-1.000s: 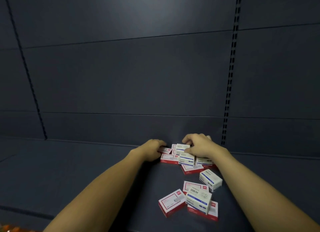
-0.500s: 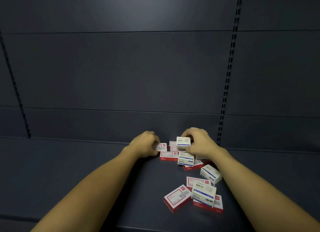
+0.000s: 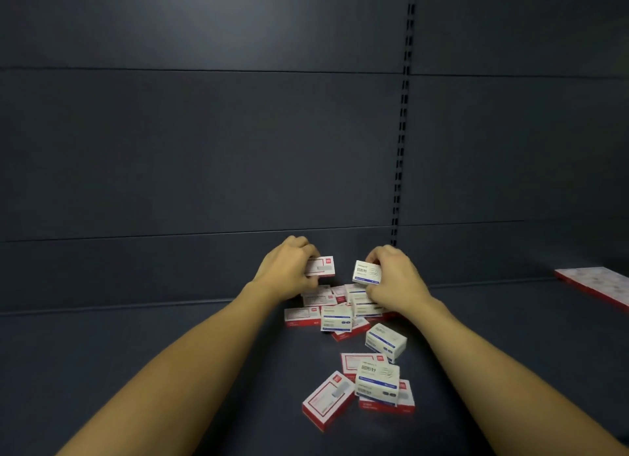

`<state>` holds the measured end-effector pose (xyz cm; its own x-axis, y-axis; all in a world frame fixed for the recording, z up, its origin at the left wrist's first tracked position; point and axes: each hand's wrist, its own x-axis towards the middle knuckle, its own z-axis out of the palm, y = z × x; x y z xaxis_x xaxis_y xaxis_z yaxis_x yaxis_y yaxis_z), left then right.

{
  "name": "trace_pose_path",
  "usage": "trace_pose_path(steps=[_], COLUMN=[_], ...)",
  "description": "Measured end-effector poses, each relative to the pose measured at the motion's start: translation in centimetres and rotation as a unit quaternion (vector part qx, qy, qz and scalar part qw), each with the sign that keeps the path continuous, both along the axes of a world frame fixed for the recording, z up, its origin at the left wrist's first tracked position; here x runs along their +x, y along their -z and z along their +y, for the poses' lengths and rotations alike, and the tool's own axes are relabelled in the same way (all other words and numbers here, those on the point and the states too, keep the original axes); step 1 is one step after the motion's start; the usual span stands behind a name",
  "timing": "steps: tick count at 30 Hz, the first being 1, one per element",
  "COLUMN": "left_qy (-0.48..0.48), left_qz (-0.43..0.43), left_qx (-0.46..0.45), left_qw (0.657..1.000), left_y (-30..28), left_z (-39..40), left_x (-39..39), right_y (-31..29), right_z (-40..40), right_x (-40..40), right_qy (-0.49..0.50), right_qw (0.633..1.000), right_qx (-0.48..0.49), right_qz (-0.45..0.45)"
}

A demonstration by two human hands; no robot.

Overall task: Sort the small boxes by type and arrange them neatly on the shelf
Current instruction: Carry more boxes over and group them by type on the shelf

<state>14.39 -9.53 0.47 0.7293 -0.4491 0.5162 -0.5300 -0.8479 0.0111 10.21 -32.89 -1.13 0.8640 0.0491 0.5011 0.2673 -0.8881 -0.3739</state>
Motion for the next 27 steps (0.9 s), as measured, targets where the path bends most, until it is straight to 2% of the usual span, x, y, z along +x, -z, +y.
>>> trace_pose_path(steps=[4,16,27], left_qy=[0.046,0.135,0.097], left_qz=[0.007,0.021,0.089], left_qx=[-0.01,0.036,0.018], left_qw=[0.999,0.99,0.991], left_y=[0.5,0.2,1.4], left_z=[-3.7,-15.9,-28.3], left_x=[0.3,-2.5,-8.5], right_y=[0.9,1.5,1.5], right_z=[-3.1,-14.4,-25.8], right_x=[-1.4,-8.6,-16.7], right_qy=[0.046,0.178,0.231], right_qw=[0.999,0.984,0.97], right_qx=[0.0,-0.028,-0.048], right_qz=[-0.01,0.017,0.053])
